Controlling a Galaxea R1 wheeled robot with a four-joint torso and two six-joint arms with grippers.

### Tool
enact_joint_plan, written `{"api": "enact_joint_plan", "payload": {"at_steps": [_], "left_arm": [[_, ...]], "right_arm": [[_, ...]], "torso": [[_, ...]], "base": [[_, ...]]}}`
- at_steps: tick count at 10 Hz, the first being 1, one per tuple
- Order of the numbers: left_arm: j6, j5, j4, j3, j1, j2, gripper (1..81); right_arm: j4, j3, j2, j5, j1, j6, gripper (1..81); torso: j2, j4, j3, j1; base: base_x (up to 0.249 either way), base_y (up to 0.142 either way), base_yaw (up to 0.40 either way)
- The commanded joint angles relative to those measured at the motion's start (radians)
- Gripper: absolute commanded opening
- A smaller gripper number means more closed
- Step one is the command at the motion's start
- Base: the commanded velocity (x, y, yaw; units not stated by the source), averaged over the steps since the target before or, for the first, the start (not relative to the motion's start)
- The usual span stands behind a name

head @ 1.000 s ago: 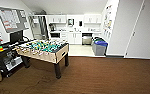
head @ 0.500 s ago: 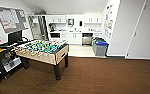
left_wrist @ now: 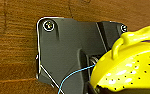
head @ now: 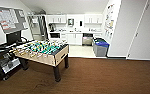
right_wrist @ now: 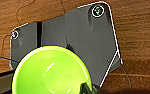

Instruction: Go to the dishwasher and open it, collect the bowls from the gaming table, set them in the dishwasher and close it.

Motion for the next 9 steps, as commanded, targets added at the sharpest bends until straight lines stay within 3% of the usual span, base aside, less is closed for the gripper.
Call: {"api": "enact_joint_plan", "payload": {"at_steps": [1, 4, 9], "left_arm": [[0.002, 0.036, 0.014, 0.006, -0.042, -0.024, 1.0], [0.002, 0.036, 0.014, 0.006, -0.042, -0.024, 1.0], [0.002, 0.036, 0.014, 0.006, -0.042, -0.024, 1.0]], "right_arm": [[-0.010, -0.001, -0.007, -0.039, 0.051, -0.001, 1.0], [-0.010, -0.001, -0.007, -0.039, 0.051, -0.001, 1.0], [-0.010, -0.002, -0.008, -0.039, 0.046, -0.003, 1.0]], "torso": [[0.000, 0.000, 0.000, 0.001], [0.000, 0.000, 0.000, 0.001], [0.000, 0.000, 0.000, 0.001]], "base": [[0.112, 0.000, 0.000], [0.112, 0.000, 0.000], [0.112, -0.065, 0.000]]}}
